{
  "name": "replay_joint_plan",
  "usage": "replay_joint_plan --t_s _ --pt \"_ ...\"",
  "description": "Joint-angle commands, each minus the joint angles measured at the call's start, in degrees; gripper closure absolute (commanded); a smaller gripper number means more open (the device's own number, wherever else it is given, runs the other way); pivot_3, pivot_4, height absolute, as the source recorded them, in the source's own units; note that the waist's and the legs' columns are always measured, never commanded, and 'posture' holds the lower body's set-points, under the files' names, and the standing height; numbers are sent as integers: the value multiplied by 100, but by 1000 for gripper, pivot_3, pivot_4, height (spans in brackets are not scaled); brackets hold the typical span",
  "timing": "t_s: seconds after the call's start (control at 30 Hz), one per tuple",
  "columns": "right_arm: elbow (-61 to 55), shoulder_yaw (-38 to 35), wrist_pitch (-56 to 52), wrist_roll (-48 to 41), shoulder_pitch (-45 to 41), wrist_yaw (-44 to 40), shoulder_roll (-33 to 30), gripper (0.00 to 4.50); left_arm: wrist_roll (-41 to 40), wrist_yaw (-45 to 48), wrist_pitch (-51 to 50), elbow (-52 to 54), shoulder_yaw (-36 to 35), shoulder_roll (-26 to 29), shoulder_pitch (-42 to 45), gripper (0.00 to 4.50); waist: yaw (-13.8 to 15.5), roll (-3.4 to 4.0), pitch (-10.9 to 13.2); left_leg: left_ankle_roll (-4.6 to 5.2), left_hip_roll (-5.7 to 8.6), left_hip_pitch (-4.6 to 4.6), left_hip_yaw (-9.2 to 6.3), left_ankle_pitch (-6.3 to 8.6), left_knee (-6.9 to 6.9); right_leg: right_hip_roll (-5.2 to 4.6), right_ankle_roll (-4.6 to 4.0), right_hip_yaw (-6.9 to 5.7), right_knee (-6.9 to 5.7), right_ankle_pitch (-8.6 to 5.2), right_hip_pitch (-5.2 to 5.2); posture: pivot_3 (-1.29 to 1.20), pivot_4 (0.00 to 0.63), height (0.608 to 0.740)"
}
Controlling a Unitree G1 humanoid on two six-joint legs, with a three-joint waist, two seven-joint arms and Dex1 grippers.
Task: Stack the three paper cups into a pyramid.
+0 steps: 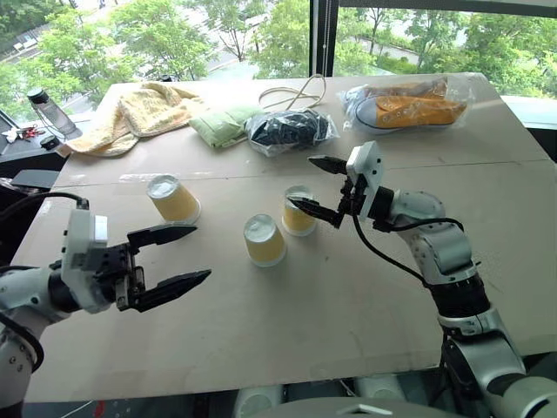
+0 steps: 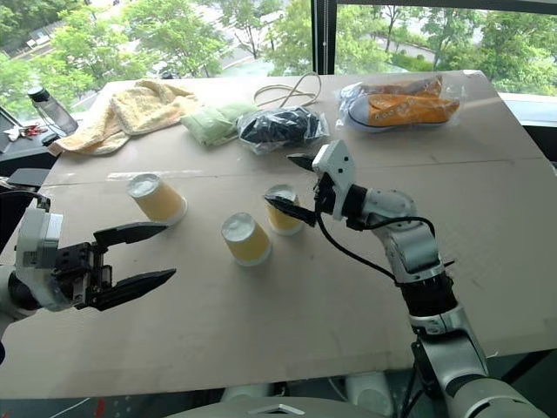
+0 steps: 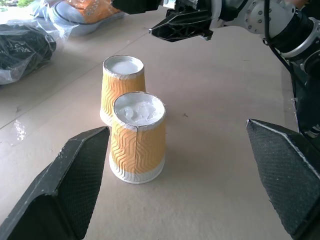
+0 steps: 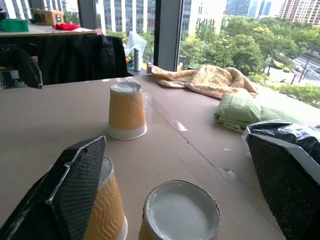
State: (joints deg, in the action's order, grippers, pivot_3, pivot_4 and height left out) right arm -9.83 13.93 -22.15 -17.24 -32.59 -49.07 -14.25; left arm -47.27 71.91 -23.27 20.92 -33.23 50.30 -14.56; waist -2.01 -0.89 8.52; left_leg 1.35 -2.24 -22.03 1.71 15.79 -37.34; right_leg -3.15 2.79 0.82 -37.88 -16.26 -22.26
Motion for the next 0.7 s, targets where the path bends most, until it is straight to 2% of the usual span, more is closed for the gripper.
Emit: replay_joint_plan --t_s 0.03,0.23,0.63,0.7 --pt "-255 599 148 163 212 -119 69 36 79 116 141 -63 -173 -25 -93 0 -18 -2 -1 0 0 2 0 0 0 0 0 0 0 0 1 0 150 740" --pt "416 892 655 472 178 -10 409 36 75 143 192 -6 -325 -111 -336 0 -31 -9 0 0 2 0 0 0 -2 0 0 0 0 0 0 0 150 740" --pt "1115 1121 652 720 45 118 997 36 -13 95 157 238 -666 -215 -753 0 -39 -13 -1 -5 2 -1 -4 -1 1 -22 -1 6 2 0 0 0 150 740" --pt "1134 1141 637 729 64 103 1049 543 -17 101 148 255 -721 -231 -798 0 -40 -13 -1 -8 3 -1 -5 -2 3 -26 -1 7 2 0 0 0 150 740"
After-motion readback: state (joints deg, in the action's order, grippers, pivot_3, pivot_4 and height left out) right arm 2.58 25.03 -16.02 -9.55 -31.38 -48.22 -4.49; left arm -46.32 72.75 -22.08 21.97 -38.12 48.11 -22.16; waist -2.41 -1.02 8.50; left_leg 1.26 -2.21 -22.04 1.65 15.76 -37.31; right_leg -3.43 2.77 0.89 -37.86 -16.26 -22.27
